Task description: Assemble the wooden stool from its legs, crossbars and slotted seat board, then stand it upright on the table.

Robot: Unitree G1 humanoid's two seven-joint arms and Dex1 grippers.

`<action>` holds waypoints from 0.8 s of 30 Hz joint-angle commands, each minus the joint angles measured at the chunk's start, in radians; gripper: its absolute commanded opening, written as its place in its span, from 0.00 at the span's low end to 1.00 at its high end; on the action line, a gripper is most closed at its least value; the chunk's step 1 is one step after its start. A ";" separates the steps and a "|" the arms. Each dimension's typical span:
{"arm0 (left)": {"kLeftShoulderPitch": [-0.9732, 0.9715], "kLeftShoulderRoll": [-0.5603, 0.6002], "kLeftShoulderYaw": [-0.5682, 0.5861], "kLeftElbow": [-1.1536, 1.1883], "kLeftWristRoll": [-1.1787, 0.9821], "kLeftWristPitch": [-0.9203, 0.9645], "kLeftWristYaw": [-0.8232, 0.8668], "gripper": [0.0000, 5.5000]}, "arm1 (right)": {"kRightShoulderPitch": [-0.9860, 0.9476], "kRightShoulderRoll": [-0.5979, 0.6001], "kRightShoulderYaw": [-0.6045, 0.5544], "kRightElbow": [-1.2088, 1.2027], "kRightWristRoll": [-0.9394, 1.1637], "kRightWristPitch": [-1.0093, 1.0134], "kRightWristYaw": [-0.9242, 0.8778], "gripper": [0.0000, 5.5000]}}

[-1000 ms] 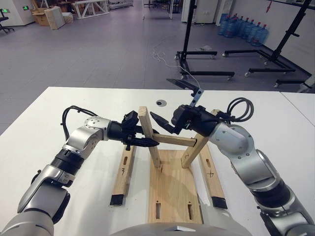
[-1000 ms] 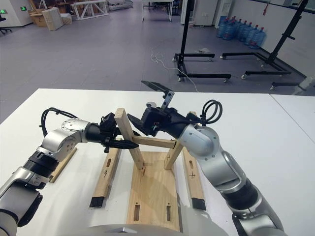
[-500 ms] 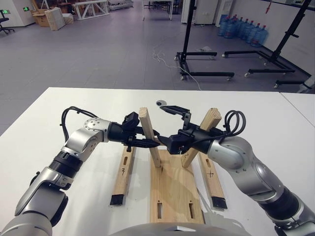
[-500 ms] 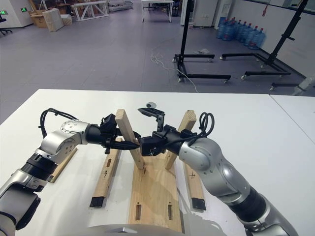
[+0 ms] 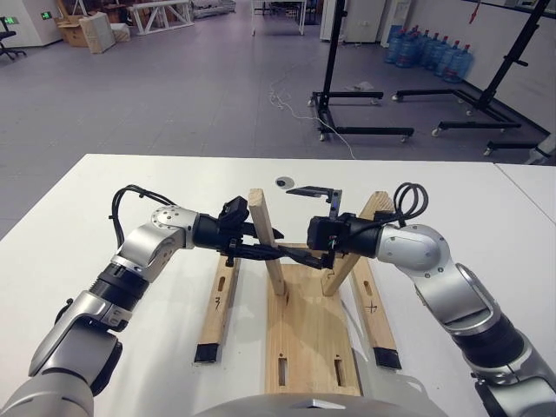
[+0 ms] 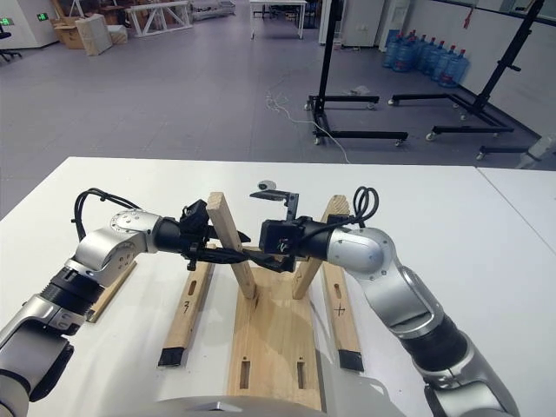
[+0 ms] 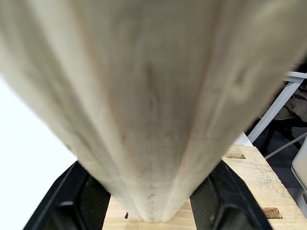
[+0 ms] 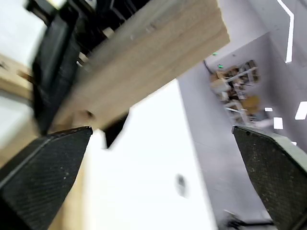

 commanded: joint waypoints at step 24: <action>0.088 0.036 -0.220 0.123 0.294 0.085 0.046 0.37 | -0.047 0.013 -0.405 0.473 0.979 0.567 0.453 0.98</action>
